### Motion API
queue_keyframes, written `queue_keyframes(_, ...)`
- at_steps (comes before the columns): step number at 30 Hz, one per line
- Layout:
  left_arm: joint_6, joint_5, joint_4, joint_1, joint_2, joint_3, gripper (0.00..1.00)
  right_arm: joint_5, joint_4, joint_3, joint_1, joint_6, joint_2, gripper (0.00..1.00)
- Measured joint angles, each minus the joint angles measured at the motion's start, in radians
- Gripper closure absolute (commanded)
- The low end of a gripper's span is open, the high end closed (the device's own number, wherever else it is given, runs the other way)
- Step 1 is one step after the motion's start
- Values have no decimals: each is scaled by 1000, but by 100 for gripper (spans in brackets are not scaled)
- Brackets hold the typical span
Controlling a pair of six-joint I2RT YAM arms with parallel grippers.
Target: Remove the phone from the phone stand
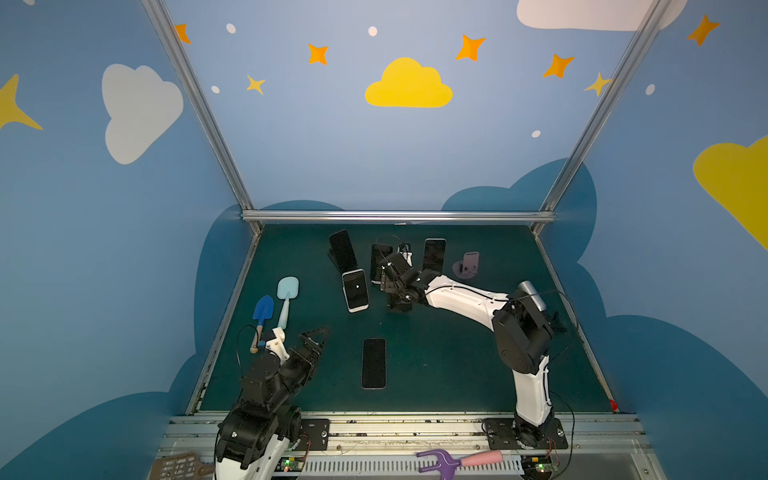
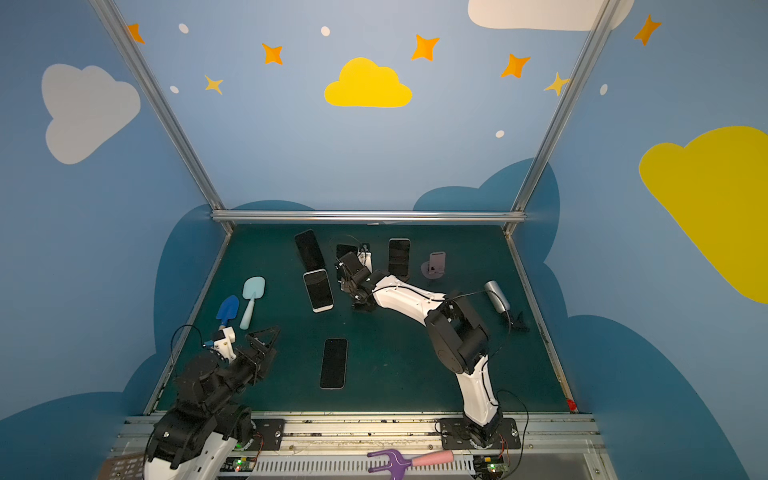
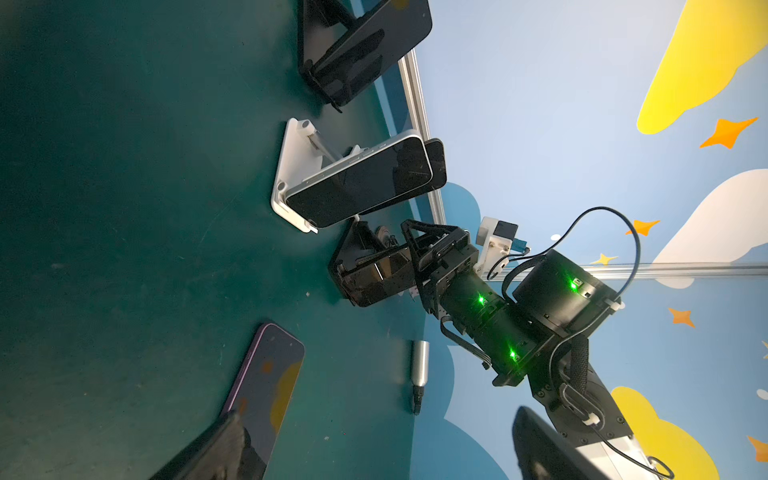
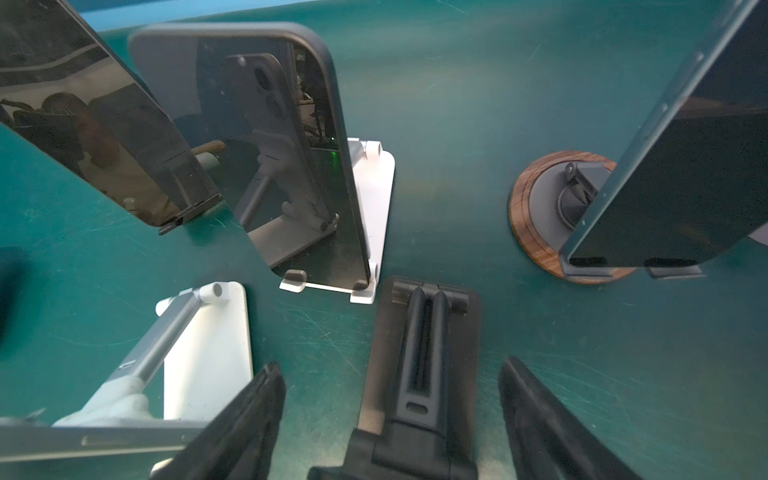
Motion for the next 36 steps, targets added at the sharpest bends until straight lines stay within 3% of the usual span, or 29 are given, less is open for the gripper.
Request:
queue_keyframes(16, 0, -1, -8, 0, 0, 0, 0, 69, 73, -60, 8, -29, -28, 32)
queue_keyframes(36, 2, -5, -10, 0, 2, 1, 0, 69, 83, -102, 19, -100, -84, 37)
